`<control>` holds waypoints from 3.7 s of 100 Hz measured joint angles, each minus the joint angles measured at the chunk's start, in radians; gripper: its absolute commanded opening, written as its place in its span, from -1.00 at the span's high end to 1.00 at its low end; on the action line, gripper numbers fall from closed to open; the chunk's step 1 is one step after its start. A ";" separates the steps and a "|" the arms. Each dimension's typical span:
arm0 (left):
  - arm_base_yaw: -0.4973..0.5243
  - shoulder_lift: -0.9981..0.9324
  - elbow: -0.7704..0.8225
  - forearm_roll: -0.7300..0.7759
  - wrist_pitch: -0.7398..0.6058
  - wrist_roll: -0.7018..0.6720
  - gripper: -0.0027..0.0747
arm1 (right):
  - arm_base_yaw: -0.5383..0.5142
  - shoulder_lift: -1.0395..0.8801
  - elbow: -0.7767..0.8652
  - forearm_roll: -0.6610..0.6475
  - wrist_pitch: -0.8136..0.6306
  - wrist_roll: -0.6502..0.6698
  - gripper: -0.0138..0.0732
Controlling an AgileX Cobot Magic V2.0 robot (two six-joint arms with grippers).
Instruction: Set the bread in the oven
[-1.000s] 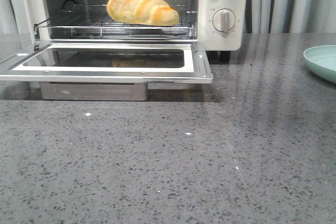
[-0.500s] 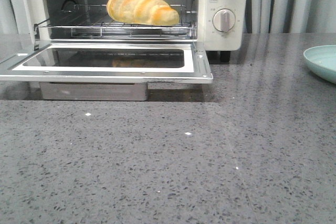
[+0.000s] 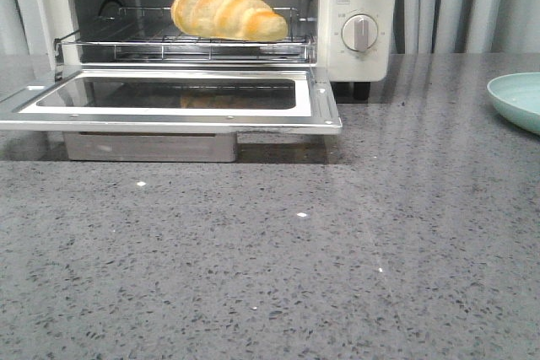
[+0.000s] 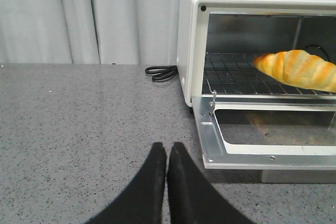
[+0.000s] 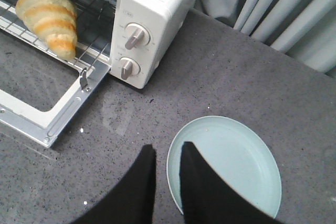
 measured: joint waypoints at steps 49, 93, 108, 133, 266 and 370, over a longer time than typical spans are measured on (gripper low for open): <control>0.000 0.000 0.000 0.000 0.000 0.000 0.99 | 0.000 -0.317 0.234 -0.030 0.004 0.007 0.80; 0.000 0.000 0.000 0.000 0.000 0.000 0.99 | 0.000 -0.360 0.358 -0.063 0.005 0.090 0.80; 0.000 0.000 0.000 0.000 0.000 0.000 0.99 | 0.000 -0.360 0.439 -0.081 -0.053 0.125 0.80; 0.000 0.000 0.000 0.000 0.000 0.000 0.99 | -0.027 -0.360 0.617 -0.063 -0.216 0.131 0.80; 0.000 0.000 0.000 0.000 0.000 0.000 0.99 | -0.790 -0.947 1.468 0.428 -1.082 -0.062 0.80; 0.000 0.000 0.000 0.000 0.000 0.000 0.99 | -0.790 -1.035 1.519 0.433 -1.042 -0.078 0.80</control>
